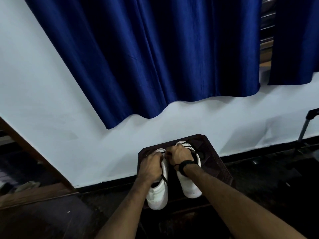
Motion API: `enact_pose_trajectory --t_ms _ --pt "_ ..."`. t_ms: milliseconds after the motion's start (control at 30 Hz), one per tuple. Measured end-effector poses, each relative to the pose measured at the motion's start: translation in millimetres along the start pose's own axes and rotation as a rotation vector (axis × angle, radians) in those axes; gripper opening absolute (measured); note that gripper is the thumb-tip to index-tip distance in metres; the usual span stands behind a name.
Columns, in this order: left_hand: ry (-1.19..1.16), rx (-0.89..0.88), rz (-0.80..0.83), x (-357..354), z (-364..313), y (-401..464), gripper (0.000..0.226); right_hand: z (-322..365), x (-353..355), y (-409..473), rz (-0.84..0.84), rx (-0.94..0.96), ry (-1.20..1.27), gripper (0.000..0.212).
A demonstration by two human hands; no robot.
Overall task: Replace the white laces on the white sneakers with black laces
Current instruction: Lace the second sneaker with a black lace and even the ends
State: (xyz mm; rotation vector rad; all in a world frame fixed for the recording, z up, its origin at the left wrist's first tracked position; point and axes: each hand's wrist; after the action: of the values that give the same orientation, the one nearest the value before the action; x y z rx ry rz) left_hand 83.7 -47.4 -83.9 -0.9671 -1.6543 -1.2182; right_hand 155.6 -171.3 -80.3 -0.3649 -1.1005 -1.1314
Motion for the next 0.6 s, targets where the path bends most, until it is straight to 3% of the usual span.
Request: enact_pose_trajectory --t_ms 200,333,467,533,600 --pt "-0.044 -0.005 -0.073 4.0 3.0 -0.6 0.018 0.2 0.7 -0.3 -0.009 -0.003 -0.019 0.020" --pt "-0.336 0.072 0.053 15.8 21.0 1.8 0.024 -1.9 0.5 0.2 -0.088 0.091 -0.087 0.024" --pt "-0.501 0.171 0.022 41.6 34.3 5.6 0.028 0.9 0.0 1.0 -0.146 0.182 -0.101 0.023" --pt "-0.548 0.224 0.014 48.1 33.1 6.7 0.028 6.0 0.8 1.2 -0.178 0.226 -0.021 0.018" --pt "-0.564 0.233 0.008 49.0 30.4 5.6 0.028 18.8 6.6 -2.2 -0.095 0.220 0.204 0.019"
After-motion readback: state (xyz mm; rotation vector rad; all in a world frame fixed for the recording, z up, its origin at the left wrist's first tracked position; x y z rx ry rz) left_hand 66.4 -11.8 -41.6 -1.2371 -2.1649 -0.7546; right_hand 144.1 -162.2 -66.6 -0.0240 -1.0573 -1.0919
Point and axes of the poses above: each hand's wrist, its own y-axis towards the middle knuckle, its own x-axis out of the back of the hand, z = x × y, and after that the axes turned 9 degrees about -z, right-handed
